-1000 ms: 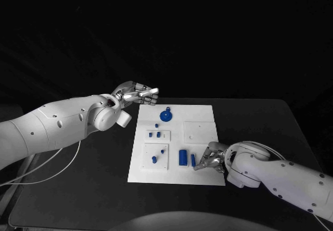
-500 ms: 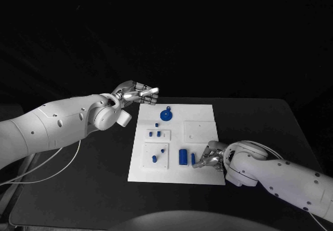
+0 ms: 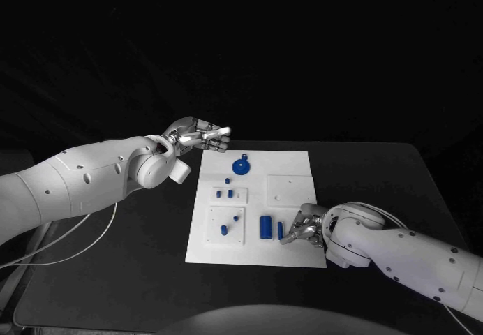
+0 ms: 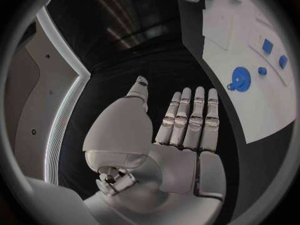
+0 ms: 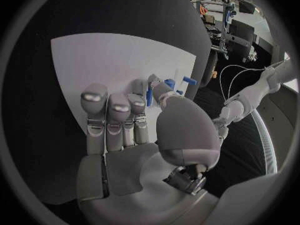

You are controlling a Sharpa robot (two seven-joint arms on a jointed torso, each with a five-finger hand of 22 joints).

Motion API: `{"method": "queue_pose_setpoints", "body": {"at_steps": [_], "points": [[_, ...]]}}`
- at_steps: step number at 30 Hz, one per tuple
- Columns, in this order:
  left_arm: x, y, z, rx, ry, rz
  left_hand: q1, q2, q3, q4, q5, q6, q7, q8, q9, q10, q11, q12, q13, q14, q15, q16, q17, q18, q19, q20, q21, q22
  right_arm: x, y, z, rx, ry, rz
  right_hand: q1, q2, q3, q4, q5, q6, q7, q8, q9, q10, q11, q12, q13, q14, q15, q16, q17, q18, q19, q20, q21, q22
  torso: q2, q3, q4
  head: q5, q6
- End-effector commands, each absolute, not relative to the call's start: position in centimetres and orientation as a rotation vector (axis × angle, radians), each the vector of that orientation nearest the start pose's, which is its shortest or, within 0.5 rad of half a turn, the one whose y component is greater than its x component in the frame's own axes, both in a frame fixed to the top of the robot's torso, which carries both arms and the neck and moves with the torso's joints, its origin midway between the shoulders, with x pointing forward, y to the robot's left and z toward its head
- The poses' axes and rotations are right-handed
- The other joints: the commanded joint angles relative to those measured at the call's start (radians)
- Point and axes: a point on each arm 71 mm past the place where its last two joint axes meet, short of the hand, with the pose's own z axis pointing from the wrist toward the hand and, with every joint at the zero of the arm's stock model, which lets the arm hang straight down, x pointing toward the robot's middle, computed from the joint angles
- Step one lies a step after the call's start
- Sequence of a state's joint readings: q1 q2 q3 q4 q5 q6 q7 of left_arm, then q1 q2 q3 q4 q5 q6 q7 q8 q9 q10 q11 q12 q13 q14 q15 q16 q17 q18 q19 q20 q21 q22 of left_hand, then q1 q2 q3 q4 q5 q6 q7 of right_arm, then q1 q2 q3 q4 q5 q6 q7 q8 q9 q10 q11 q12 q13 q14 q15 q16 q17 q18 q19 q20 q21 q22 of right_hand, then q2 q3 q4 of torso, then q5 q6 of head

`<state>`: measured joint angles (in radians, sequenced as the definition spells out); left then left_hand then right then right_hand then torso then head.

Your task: Assemble the parts on the task board

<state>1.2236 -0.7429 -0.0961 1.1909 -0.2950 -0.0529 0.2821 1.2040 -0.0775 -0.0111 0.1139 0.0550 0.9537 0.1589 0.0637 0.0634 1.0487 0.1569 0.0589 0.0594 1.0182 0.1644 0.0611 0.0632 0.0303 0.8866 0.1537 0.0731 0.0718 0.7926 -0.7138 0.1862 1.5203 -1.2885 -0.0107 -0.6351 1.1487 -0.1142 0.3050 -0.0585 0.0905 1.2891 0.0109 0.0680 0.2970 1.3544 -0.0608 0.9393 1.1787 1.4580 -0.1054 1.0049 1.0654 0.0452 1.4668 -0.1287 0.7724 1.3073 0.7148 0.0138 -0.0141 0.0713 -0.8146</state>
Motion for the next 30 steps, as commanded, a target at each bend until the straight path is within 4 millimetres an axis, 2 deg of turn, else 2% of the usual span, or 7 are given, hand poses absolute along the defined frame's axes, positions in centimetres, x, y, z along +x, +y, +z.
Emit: {"method": "queue_pose_setpoints", "body": {"at_steps": [1,11,16,21,23,26,30], "points": [[53.5,24.2,-21.0,-0.819,1.714,-1.378,-0.003,0.016,-0.005,-0.015,-0.002,0.001,0.001,0.001,0.0,-0.004,-0.002,0.0,0.001,-0.002,0.003,0.0,0.0,0.012,0.002,0.003,0.005,0.001,41.5,-17.0,-33.3,0.312,2.408,0.349,0.0,0.015,-0.002,-0.015,0.013,-0.007,-0.003,-0.004,-0.007,0.0,-0.001,-0.005,-0.001,-0.001,-0.003,-0.004,-0.001,-0.007,0.03,-0.002,-0.003,0.095,0.0,-0.0003,-0.0002,-0.001,-0.001],[53.4,24.2,-21.1,-0.817,1.724,-1.376,-0.006,0.027,-0.012,-0.032,-0.001,0.0,0.001,0.001,0.0,-0.004,-0.003,0.0,0.001,-0.002,0.003,0.0,0.0,0.013,0.002,0.004,0.005,0.001,41.7,-16.9,-34.2,0.353,2.453,0.347,-0.006,0.027,-0.012,-0.076,0.087,-0.005,-0.003,-0.004,-0.014,-0.002,-0.002,-0.002,0.0,-0.002,-0.003,-0.002,-0.001,-0.008,0.029,-0.002,-0.005,0.094,0.0,-0.0002,0.0008,-0.004,-0.001],[53.4,24.3,-21.1,-0.818,1.725,-1.374,-0.006,0.033,-0.016,-0.041,-0.001,0.0,0.0,0.001,0.0,-0.005,-0.003,0.0,0.001,-0.002,0.003,0.0,0.0,0.013,0.002,0.004,0.006,0.001,41.5,-16.9,-34.2,0.35,2.469,0.363,0.0,0.001,-0.036,-0.091,0.163,-0.004,0.0,-0.004,-0.017,-0.007,0.0,-0.005,-0.001,-0.003,-0.002,-0.003,-0.001,-0.008,0.028,-0.002,-0.006,0.094,0.0,0.0001,-0.0009,-0.003,0.0],[53.5,24.4,-21.1,-0.819,1.722,-1.369,-0.006,0.033,-0.016,-0.041,-0.001,0.0,0.0,0.001,0.0,-0.005,-0.003,0.0,0.001,-0.002,0.003,0.0,0.0,0.013,0.002,0.004,0.006,0.001,41.2,-17.2,-33.9,0.36,2.476,0.403,0.015,-0.017,-0.089,-0.083,0.192,-0.014,0.007,-0.005,-0.026,-0.02,0.005,-0.02,-0.009,-0.006,0.001,-0.007,-0.001,-0.005,0.022,0.001,-0.024,0.091,0.0,0.001,-0.0013,-0.003,0.002],[53.5,24.5,-21.1,-0.82,1.72,-1.367,-0.006,0.033,-0.017,-0.043,-0.001,-0.001,0.0,0.001,0.0,-0.004,-0.003,0.0,0.001,-0.002,0.003,0.0,0.0,0.013,0.002,0.004,0.006,0.001,41.1,-17.4,-33.7,0.377,2.468,0.431,0.022,-0.019,-0.125,-0.073,0.195,-0.03,0.014,-0.005,-0.03,-0.036,0.009,-0.049,-0.03,-0.009,0.003,-0.014,-0.002,-0.003,0.017,0.003,-0.038,0.088,-0.001,0.0007,-0.0024,-0.004,0.006],[53.6,24.5,-21.1,-0.823,1.716,-1.364,-0.007,0.032,-0.018,-0.045,-0.001,-0.001,0.0,0.001,0.0,-0.004,-0.003,0.0,0.001,-0.003,0.003,0.0,0.0,0.014,0.002,0.004,0.006,0.001,41.1,-17.6,-33.2,0.408,2.444,0.479,0.028,-0.029,-0.205,-0.042,0.18,-0.146,0.054,-0.003,-0.083,-0.057,0.033,-0.056,-0.046,-0.019,0.016,-0.022,-0.002,0.007,0.011,0.015,-0.06,0.085,-0.001,0.0002,-0.0032,-0.007,0.012],[53.7,24.7,-21.2,-0.829,1.709,-1.357,-0.007,0.032,-0.017,-0.045,-0.001,-0.002,-0.001,0.001,0.0,-0.005,-0.004,0.0,0.001,-0.002,0.003,0.0,0.0,0.014,0.002,0.004,0.006,0.001,41.4,-17.8,-32.2,0.448,2.405,0.548,0.046,-0.038,-0.286,0.018,0.151,-0.219,0.075,-0.003,-0.143,-0.066,0.048,-0.044,-0.059,-0.02,0.027,-0.023,0.001,0.022,0.011,0.028,-0.075,0.083,-0.002,0.0003,-0.004,-0.009,0.023]]}}
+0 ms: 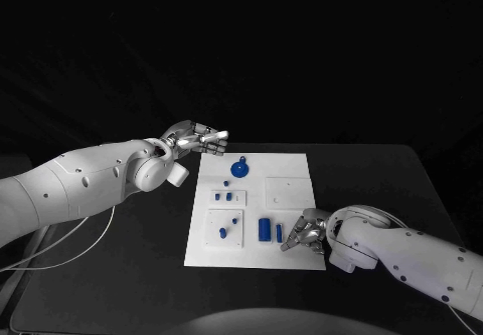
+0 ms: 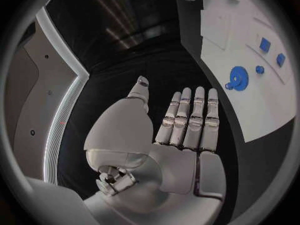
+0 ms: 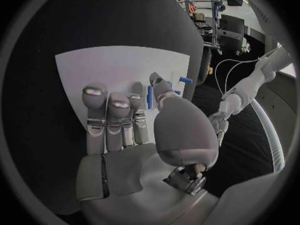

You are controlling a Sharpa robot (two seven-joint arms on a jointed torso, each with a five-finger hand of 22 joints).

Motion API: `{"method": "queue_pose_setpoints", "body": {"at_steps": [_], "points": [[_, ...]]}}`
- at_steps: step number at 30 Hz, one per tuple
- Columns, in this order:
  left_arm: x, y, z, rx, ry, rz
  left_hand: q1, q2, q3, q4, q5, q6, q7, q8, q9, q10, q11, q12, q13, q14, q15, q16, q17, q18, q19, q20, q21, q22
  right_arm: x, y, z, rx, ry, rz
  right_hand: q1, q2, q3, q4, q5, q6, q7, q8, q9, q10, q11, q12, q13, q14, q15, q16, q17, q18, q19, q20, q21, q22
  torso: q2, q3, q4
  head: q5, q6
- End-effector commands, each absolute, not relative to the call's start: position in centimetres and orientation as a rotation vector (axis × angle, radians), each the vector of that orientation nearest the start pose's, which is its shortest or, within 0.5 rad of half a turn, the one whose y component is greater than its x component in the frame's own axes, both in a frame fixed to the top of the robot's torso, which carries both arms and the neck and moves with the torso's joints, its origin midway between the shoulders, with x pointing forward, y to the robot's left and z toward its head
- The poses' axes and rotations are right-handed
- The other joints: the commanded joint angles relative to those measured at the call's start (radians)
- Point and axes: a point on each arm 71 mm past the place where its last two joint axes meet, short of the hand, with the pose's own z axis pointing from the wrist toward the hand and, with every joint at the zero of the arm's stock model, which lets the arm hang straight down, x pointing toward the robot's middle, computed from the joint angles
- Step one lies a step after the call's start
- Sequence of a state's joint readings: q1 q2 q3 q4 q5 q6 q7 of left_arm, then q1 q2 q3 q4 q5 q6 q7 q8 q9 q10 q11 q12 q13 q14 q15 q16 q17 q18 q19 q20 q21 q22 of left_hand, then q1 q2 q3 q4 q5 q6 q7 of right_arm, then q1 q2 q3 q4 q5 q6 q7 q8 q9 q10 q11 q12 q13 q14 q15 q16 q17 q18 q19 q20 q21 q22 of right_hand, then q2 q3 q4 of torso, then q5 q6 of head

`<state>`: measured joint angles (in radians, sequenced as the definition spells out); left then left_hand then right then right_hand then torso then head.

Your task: Assemble the parts on the task board

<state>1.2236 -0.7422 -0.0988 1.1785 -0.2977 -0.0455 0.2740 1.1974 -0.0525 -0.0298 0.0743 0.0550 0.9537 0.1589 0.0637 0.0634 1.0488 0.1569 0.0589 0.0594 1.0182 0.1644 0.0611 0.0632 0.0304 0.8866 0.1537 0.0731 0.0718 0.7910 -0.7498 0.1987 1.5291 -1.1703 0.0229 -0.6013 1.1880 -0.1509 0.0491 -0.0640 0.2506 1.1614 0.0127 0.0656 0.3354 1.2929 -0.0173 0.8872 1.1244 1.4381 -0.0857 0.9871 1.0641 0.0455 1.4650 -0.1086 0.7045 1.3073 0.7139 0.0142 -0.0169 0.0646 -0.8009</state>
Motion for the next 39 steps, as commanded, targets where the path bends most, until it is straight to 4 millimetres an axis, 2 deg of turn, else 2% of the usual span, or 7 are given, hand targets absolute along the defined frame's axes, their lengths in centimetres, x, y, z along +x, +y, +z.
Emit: {"method": "queue_pose_setpoints", "body": {"at_steps": [1,13,23,28,37,38,39], "points": [[53.7,24.7,-21.2,-0.83,1.707,-1.354,0.0,0.008,0.002,-0.006,-0.001,-0.003,-0.001,0.0,0.0,-0.005,-0.004,0.0,0.001,-0.002,0.003,0.0,0.0,0.014,0.003,0.004,0.006,0.002,41.5,-17.8,-31.9,0.45,2.397,0.566,0.014,-0.003,-0.061,0.059,-0.014,-0.103,0.077,0.0,-0.199,-0.008,0.007,0.014,-0.01,0.0,0.01,-0.005,0.004,0.025,0.014,0.011,-0.008,0.083,-0.001,0.0001,-0.0018,-0.003,0.015],[54.4,25.5,-21.2,-0.894,1.633,-1.309,0.003,0.024,-0.006,-0.025,0.001,0.002,0.0,0.0,0.0,0.0,-0.003,0.0,0.001,0.004,0.002,0.0,0.0,0.015,0.006,0.003,0.008,0.002,45.0,-19.9,-28.6,0.542,2.23,0.766,0.041,-0.004,-0.124,0.178,-0.049,-0.095,0.079,-0.002,-0.227,-0.069,0.013,-0.041,-0.091,-0.037,0.018,-0.086,-0.052,0.038,-0.021,0.022,-0.187,0.043,-0.017,-0.0068,-0.0068,-0.014,0.077],[55.5,26.4,-21.1,-1.02,1.503,-1.272,0.016,0.069,-0.033,-0.076,0.009,0.016,-0.011,0.001,0.0,0.004,-0.012,0.0,0.001,0.011,-0.005,-0.001,0.0,0.015,0.013,-0.001,0.011,0.002,52.2,-23.7,-25.2,0.883,1.726,1.134,0.072,0.163,-0.026,-0.005,0.02,-0.088,0.094,-0.002,-0.248,-0.141,0.038,-0.408,-0.508,-0.163,0.061,-0.492,-0.359,0.022,-0.167,0.065,-0.647,-0.306,-0.053,-0.0125,-0.0196,-0.026,0.164],[56.2,26.7,-21.0,-1.076,1.431,-1.255,0.027,0.095,-0.047,-0.096,0.014,0.021,-0.019,0.001,0.0,0.006,-0.016,0.0,0.001,-0.002,-0.012,0.0,-0.001,0.018,0.019,0.0,0.014,0.002,54.6,-24.8,-24.1,0.991,1.572,1.258,0.018,0.178,-0.021,-0.006,0.046,-0.421,0.145,-0.014,-0.283,-0.338,0.188,-0.809,-0.954,-0.491,0.246,-0.897,-0.707,-0.003,-0.638,0.237,-0.639,-0.704,-0.067,-0.0051,-0.0178,-0.03,0.196],[57.0,26.3,-20.9,-1.084,1.381,-1.265,0.028,0.101,-0.054,-0.094,0.012,-0.009,-0.054,-0.002,-0.004,-0.086,-0.04,-0.001,-0.002,-0.178,-0.03,-0.007,-0.009,0.163,-0.01,0.112,0.004,0.0,56.1,-25.3,-23.3,1.007,1.433,1.334,-0.007,0.219,-0.109,-0.016,0.103,-0.441,0.087,-0.015,-0.284,-0.513,0.144,-0.837,-1.075,-0.619,0.23,-0.931,-1.01,0.172,-0.791,0.397,-0.629,-1.246,-0.073,0.004,-0.0188,-0.03,0.222],[56.9,26.3,-21.2,-1.066,1.444,-1.247,-0.34,0.052,0.03,-0.074,-0.055,-0.954,-0.159,-0.064,-0.063,-1.049,-0.157,-0.059,-0.059,-1.018,-0.164,-0.061,-0.063,-0.03,-0.887,-0.154,-0.073,-0.072,56.0,-25.2,-24.0,1.001,1.537,1.241,-0.36,0.151,-0.049,0.064,-0.251,-1.161,-0.013,-0.066,-0.335,-1.293,0.017,-0.887,-1.124,-1.438,0.086,-0.987,-1.064,-0.045,-1.465,0.109,-0.705,-1.307,-0.071,-0.0009,-0.0185,-0.029,0.215],[56.8,26.3,-21.3,-1.067,1.443,-1.247,-0.343,0.052,0.03,-0.074,-0.055,-0.954,-0.159,-0.064,-0.063,-1.049,-0.157,-0.059,-0.059,-1.018,-0.164,-0.061,-0.063,-0.03,-0.887,-0.154,-0.073,-0.072,56.0,-25.2,-24.0,1.001,1.536,1.241,-0.365,0.151,-0.049,0.064,-0.251,-1.161,-0.013,-0.066,-0.335,-1.293,0.017,-0.887,-1.124,-1.438,0.086,-0.987,-1.064,-0.045,-1.465,0.109,-0.705,-1.307,-0.071,-0.0009,-0.0183,-0.029,0.215]]}}
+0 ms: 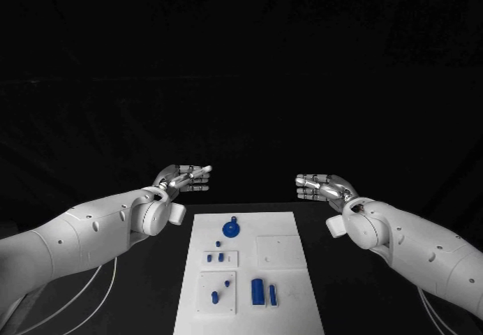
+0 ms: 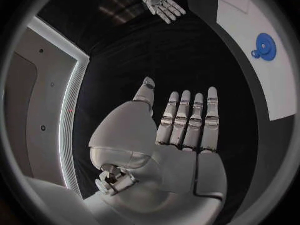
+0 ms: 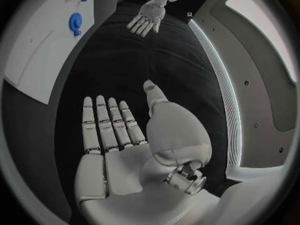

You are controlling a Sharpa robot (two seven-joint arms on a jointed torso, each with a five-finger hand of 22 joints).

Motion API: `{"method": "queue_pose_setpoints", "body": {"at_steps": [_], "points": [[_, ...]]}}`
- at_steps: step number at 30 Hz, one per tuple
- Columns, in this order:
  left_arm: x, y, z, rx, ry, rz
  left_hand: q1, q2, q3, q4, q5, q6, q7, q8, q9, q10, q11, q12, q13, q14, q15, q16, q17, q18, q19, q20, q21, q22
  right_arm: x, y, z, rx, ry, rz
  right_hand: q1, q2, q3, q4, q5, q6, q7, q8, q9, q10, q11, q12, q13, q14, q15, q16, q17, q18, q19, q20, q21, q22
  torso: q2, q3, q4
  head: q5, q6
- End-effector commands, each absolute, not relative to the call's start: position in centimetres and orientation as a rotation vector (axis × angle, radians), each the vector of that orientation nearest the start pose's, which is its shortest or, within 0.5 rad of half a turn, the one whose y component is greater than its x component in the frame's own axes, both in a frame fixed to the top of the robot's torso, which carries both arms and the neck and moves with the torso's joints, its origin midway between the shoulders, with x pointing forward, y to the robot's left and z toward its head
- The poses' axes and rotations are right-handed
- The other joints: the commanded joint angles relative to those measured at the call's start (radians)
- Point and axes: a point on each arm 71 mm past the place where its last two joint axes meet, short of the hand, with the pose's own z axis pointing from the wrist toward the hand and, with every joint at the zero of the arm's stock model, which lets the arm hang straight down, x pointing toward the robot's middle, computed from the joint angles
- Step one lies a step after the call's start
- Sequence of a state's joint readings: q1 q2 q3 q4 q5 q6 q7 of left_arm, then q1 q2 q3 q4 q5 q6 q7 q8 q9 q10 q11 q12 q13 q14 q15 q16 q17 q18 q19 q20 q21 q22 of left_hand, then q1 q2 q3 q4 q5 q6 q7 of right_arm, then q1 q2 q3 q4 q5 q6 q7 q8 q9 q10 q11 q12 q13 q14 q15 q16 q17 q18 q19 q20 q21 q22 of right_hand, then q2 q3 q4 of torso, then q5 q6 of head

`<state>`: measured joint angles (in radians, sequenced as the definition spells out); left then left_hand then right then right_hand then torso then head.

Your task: Assemble the parts on the task board

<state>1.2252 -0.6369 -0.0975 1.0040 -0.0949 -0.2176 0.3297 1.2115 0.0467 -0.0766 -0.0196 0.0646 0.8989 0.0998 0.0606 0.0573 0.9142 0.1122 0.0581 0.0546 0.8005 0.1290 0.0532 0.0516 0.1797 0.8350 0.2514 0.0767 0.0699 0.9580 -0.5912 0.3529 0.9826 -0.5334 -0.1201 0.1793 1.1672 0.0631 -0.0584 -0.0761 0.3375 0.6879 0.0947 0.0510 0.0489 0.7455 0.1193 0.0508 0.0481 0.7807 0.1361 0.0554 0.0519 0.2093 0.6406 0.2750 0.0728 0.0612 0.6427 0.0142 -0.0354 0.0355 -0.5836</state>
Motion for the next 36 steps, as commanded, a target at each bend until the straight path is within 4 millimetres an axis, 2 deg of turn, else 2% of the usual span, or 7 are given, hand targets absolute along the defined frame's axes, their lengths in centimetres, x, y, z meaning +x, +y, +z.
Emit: {"method": "queue_pose_setpoints", "body": {"at_steps": [1,3,4,5,15,25,36], "points": [[56.8,26.2,-21.3,-1.068,1.442,-1.248,-0.38,-0.047,0.077,0.02,-0.065,-0.899,-0.1,-0.061,-0.057,-0.914,-0.112,-0.058,-0.055,-0.801,-0.129,-0.053,-0.052,-0.18,-0.835,-0.251,-0.077,-0.07,56.0,-25.1,-23.9,1.001,1.533,1.243,-0.366,-0.063,0.058,0.076,-0.337,-0.688,-0.095,-0.051,-0.049,-0.746,-0.119,-0.051,-0.048,-0.781,-0.136,-0.055,-0.052,-0.209,-0.641,-0.275,-0.073,-0.061,-0.002,-0.0011,0.0007,-0.001,-0.002],[56.5,26.0,-21.4,-1.072,1.434,-1.249,-0.456,-0.047,0.077,0.02,-0.065,-0.899,-0.1,-0.061,-0.057,-0.914,-0.112,-0.058,-0.055,-0.801,-0.129,-0.053,-0.052,-0.18,-0.835,-0.251,-0.077,-0.07,55.8,-24.9,-23.8,1.003,1.52,1.249,-0.441,-0.063,0.058,0.076,-0.337,-0.688,-0.095,-0.051,-0.049,-0.746,-0.119,-0.051,-0.048,-0.781,-0.136,-0.055,-0.052,-0.209,-0.641,-0.275,-0.073,-0.061,-0.01,-0.0023,0.0037,-0.004,-0.003],[56.4,25.9,-21.5,-1.075,1.429,-1.25,-0.485,-0.047,0.077,0.02,-0.065,-0.899,-0.1,-0.061,-0.057,-0.914,-0.112,-0.058,-0.055,-0.801,-0.129,-0.053,-0.052,-0.18,-0.835,-0.251,-0.077,-0.07,55.7,-24.8,-23.7,1.004,1.512,1.253,-1.167,-0.063,0.058,0.076,-0.337,-0.688,-0.095,-0.051,-0.049,-0.746,-0.119,-0.051,-0.048,-0.781,-0.136,-0.055,-0.052,-0.209,-0.641,-0.275,-0.073,-0.061,-0.015,-0.0029,0.0055,-0.006,-0.004],[56.2,25.7,-21.5,-1.078,1.424,-1.251,-1.212,-0.047,0.077,0.02,-0.065,-0.899,-0.1,-0.061,-0.057,-0.914,-0.112,-0.058,-0.055,-0.801,-0.129,-0.053,-0.052,-0.18,-0.835,-0.251,-0.077,-0.07,55.6,-24.7,-23.6,1.006,1.502,1.257,-1.167,-0.063,0.058,0.076,-0.337,-0.688,-0.095,-0.051,-0.049,-0.746,-0.119,-0.051,-0.048,-0.781,-0.136,-0.055,-0.052,-0.209,-0.641,-0.275,-0.073,-0.061,-0.021,-0.0037,0.0076,-0.008,-0.005],[51.9,22.4,-22.6,-1.143,1.318,-1.256,-1.212,-0.047,0.077,0.02,-0.065,-0.899,-0.1,-0.061,-0.057,-0.914,-0.112,-0.058,-0.055,-0.801,-0.129,-0.053,-0.052,-0.18,-0.835,-0.251,-0.077,-0.07,52.8,-21.9,-22.2,1.063,1.338,1.306,-1.167,-0.063,0.058,0.076,-0.337,-0.688,-0.095,-0.051,-0.049,-0.746,-0.119,-0.051,-0.048,-0.781,-0.136,-0.055,-0.052,-0.209,-0.641,-0.275,-0.073,-0.061,-0.094,-0.0136,0.0338,-0.034,-0.016],[46.9,19.6,-22.5,-1.202,1.228,-1.234,-1.212,-0.047,0.077,0.02,-0.065,-0.899,-0.1,-0.061,-0.057,-0.914,-0.112,-0.058,-0.055,-0.801,-0.129,-0.053,-0.052,-0.18,-0.835,-0.251,-0.077,-0.07,47.7,-19.6,-22.2,1.179,1.229,1.259,-1.167,-0.063,0.058,0.076,-0.337,-0.688,-0.095,-0.051,-0.049,-0.746,-0.119,-0.051,-0.048,-0.781,-0.136,-0.055,-0.052,-0.209,-0.641,-0.275,-0.073,-0.061,-0.099,-0.0142,0.0354,-0.035,-0.016],[46.2,19.2,-22.4,-1.209,1.218,-1.229,-1.212,-0.047,0.077,0.02,-0.065,-0.899,-0.1,-0.061,-0.057,-0.914,-0.112,-0.058,-0.055,-0.801,-0.129,-0.053,-0.052,-0.18,-0.835,-0.251,-0.077,-0.07,46.2,-19.2,-22.4,1.209,1.218,1.229,-1.167,-0.063,0.058,0.076,-0.337,-0.688,-0.095,-0.051,-0.049,-0.746,-0.119,-0.051,-0.048,-0.781,-0.136,-0.055,-0.052,-0.209,-0.641,-0.275,-0.073,-0.061,-0.099,-0.0142,0.0354,-0.035,-0.016]]}}
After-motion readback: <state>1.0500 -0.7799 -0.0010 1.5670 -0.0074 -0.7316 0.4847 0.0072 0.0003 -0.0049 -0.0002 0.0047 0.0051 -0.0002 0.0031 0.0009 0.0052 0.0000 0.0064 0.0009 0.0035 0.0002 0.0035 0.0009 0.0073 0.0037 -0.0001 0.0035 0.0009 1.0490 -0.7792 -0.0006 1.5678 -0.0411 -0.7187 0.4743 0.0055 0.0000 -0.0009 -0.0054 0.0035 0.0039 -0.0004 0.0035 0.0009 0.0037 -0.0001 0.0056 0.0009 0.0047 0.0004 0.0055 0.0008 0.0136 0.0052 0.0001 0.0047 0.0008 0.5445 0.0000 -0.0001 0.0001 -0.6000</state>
